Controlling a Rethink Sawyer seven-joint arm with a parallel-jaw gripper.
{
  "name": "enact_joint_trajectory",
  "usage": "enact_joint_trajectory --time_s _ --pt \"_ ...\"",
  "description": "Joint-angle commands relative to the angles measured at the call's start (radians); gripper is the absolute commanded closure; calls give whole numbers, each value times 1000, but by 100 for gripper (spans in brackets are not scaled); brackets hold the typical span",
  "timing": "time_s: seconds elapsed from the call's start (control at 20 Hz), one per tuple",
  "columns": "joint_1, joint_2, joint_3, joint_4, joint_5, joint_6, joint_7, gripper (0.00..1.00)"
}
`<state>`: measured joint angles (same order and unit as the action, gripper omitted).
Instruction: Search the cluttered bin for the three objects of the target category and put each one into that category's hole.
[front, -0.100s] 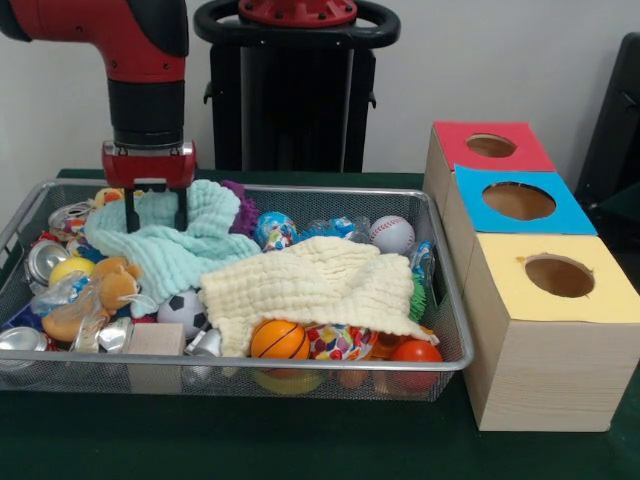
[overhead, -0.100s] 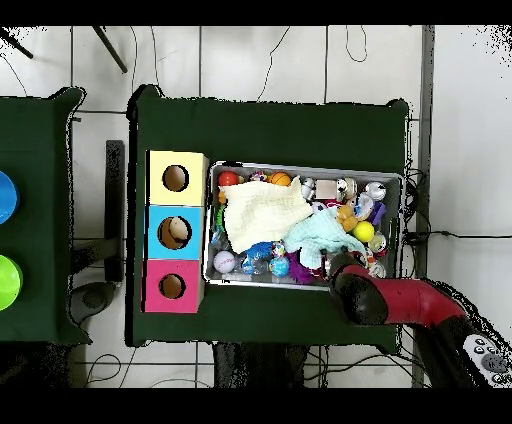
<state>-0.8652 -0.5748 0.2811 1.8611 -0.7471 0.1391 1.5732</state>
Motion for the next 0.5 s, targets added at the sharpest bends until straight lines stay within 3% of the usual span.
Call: enact_joint_trajectory --time_s 0.05,0.5 --pt "-9 84 -32 -66 -69 -22 46 0" --pt "51 39 -85 -37 -16 12 96 0"
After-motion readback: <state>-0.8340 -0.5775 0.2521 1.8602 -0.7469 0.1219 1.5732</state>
